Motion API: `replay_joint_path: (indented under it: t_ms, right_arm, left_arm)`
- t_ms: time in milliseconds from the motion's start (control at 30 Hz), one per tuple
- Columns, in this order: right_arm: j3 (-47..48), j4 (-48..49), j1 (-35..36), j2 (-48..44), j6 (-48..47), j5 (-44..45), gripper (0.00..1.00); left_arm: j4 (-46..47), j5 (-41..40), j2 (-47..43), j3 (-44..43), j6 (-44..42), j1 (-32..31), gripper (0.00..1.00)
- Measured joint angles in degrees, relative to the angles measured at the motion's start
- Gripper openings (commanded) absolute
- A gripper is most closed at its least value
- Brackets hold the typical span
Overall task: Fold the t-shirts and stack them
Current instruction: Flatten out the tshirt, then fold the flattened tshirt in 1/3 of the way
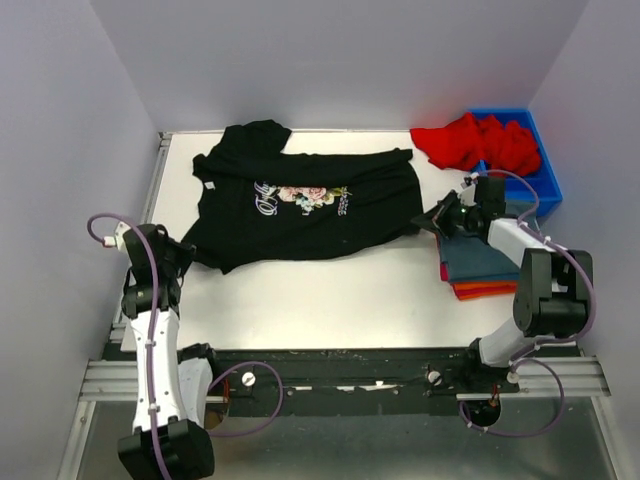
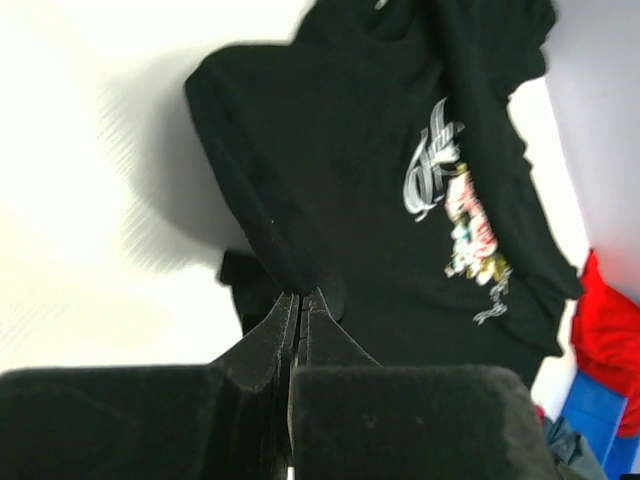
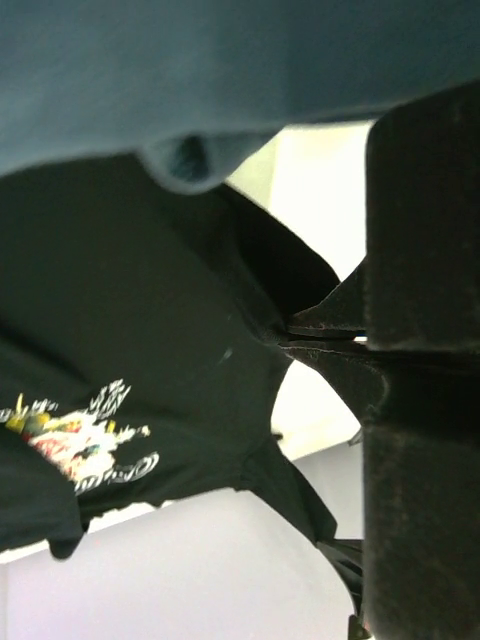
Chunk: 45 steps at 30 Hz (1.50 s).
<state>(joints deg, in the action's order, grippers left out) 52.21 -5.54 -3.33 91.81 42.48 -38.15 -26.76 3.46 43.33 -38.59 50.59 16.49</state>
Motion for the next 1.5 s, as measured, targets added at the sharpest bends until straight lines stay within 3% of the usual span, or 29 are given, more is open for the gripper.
replay_joint_path:
  t_ms: [367, 667, 833, 1000, 1100, 1200, 1433, 1500]
  right_arm:
    - [-8.46, -7.65, 0.42, -14.16, -4.48, 9.03, 0.01]
    - [-10.97, -19.32, 1.07, -18.73, -8.63, 16.81, 0.01]
    - [-12.24, -22.45, 1.09, -21.24, -10.14, 18.08, 0.01]
    - [-10.60, -22.53, 1.11, -22.38, -10.54, 16.20, 0.01]
    - [-4.44, -22.77, 1.14, -20.35, -9.68, 13.86, 0.01]
    - [6.38, -22.05, 1.16, -17.29, -8.17, 11.28, 0.01]
    - [41.35, -21.62, 1.29, -5.33, -5.11, 7.93, 0.01]
    - [47.28, -21.55, 1.29, -3.26, -4.57, 6.78, 0.01]
  left_arm:
    - [-17.44, -3.08, -15.98, 0.09, -0.31, -0.02, 0.00]
    - [-29.73, -8.96, -16.44, -11.19, -2.64, -0.02, 0.00]
    - [-32.52, -10.56, -19.21, -15.54, -3.63, -0.02, 0.00]
    - [-27.63, -8.17, -16.33, -12.17, -3.76, -0.02, 0.00]
    - [-22.21, -6.34, -8.96, -11.89, -2.75, -0.02, 0.00]
    - [-18.05, -5.88, 0.17, -17.42, -1.95, -0.02, 0.00]
    - [-10.75, -5.22, 24.52, -51.63, -1.53, -0.02, 0.00]
    - [-9.68, -5.18, 28.65, -59.98, -1.57, -0.02, 0.00]
